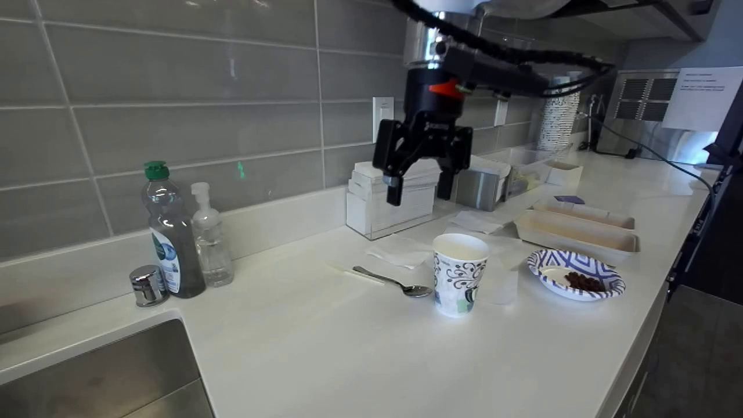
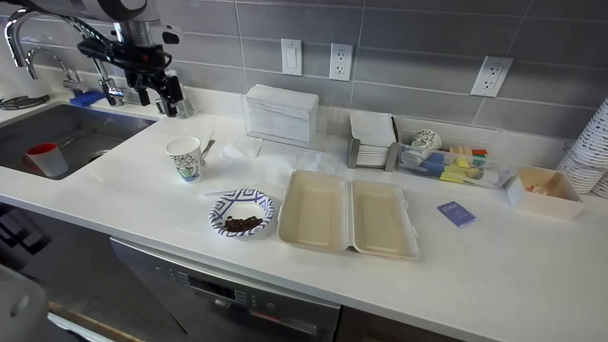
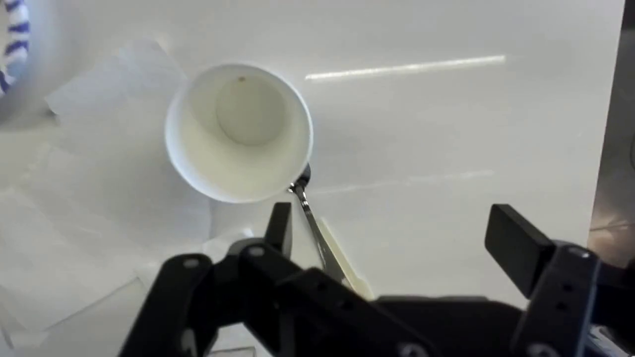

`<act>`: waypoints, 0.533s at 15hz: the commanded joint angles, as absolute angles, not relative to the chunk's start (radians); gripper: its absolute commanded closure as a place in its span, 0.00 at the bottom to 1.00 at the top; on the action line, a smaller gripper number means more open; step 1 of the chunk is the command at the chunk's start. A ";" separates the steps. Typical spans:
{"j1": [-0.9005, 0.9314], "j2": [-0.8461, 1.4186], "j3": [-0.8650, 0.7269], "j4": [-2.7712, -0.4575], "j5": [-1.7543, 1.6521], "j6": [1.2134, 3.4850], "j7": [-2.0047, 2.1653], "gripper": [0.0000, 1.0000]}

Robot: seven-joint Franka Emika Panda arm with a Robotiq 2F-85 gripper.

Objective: Put the knife into the bowl

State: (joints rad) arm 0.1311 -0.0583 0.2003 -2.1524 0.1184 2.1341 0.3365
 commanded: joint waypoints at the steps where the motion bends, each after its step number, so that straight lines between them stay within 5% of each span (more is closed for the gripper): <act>1: 0.158 0.074 0.209 -2.129 0.000 2.337 0.380 0.00; 8: 0.182 0.313 0.186 -2.025 -0.034 2.564 0.209 0.00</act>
